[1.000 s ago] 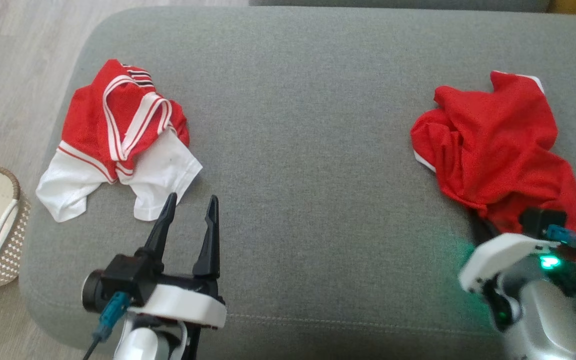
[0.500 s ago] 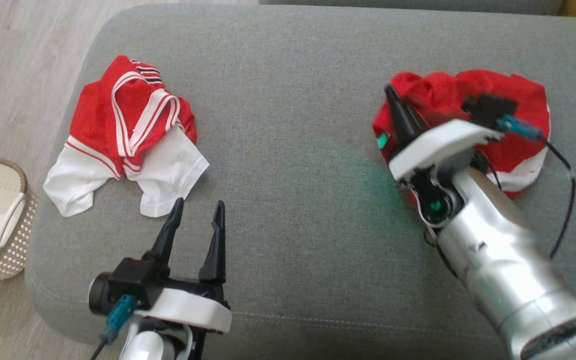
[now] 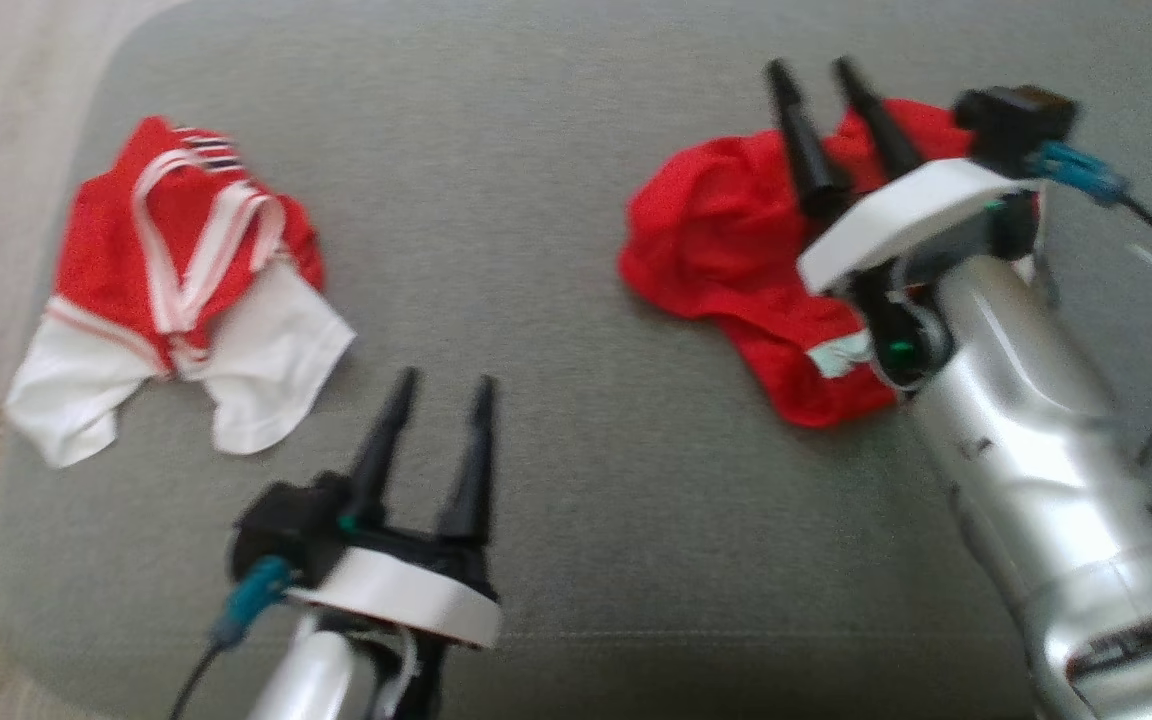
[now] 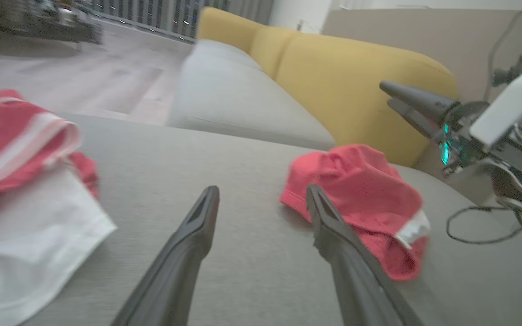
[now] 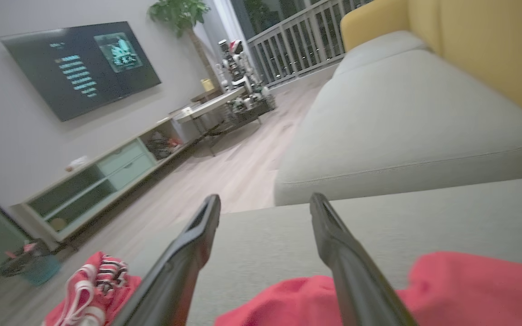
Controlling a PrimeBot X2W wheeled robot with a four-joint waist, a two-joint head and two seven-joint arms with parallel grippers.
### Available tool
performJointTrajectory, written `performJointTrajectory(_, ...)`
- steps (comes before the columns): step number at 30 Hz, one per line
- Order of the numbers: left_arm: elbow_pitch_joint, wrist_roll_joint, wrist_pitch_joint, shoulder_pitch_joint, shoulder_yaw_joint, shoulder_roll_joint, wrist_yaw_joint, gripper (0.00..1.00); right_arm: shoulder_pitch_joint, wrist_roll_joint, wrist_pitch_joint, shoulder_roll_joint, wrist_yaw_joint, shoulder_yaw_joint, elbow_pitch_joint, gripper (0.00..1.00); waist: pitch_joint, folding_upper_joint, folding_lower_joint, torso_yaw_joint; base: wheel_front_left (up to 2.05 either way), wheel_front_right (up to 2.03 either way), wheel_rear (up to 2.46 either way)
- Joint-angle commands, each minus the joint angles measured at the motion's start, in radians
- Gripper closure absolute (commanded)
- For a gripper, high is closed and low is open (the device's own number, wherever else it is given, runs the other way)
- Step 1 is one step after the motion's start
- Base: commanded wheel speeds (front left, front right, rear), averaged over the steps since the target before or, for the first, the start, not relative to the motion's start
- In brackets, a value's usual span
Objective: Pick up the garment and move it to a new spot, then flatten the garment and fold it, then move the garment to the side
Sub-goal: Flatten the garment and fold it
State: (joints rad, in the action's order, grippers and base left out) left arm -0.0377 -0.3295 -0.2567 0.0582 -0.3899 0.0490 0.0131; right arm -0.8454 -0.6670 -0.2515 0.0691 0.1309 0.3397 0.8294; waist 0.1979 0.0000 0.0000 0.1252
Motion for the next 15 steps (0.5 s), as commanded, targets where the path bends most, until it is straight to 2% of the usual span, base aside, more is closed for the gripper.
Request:
performJointTrajectory(1, 0.015, -0.005, -0.005, 0.043, 0.011, 0.001, -0.018, 0.0, 0.033, 0.054, -0.01, -0.005, 0.0, -0.03, -0.061, 0.0, 0.019, 0.0, 0.0, -0.043, 0.0, 0.0, 0.0)
performJointTrajectory(4, -0.048, -0.018, -0.005, 0.084, -0.036, 0.001, -0.073, 0.0, 0.13, 0.202, -0.01, 0.004, 0.0, -0.168, -0.183, 0.0, 0.033, 0.0, 0.0, -0.083, 0.0, 0.0, 0.0)
performJointTrajectory(8, -0.144, -0.078, -0.005, 0.143, -0.134, 0.001, -0.117, 0.0, 0.261, 0.318, -0.01, -0.005, 0.0, -0.301, -0.335, 0.0, 0.054, 0.0, 0.0, -0.129, 0.0, 0.0, 0.0)
performJointTrajectory(12, -0.234, -0.104, -0.005, 0.225, -0.239, 0.001, -0.136, 0.0, 0.368, 0.364, 0.004, -0.016, 0.0, -0.389, -0.463, 0.0, 0.074, 0.0, 0.0, -0.174, 0.0, 0.0, 0.0)
performJointTrajectory(15, -0.298, -0.161, -0.005, 0.289, -0.301, 0.001, -0.141, 0.0, 0.429, 0.34, 0.027, -0.018, 0.0, -0.403, -0.542, 0.0, 0.09, 0.0, 0.0, -0.206, 0.0, 0.0, 0.0)
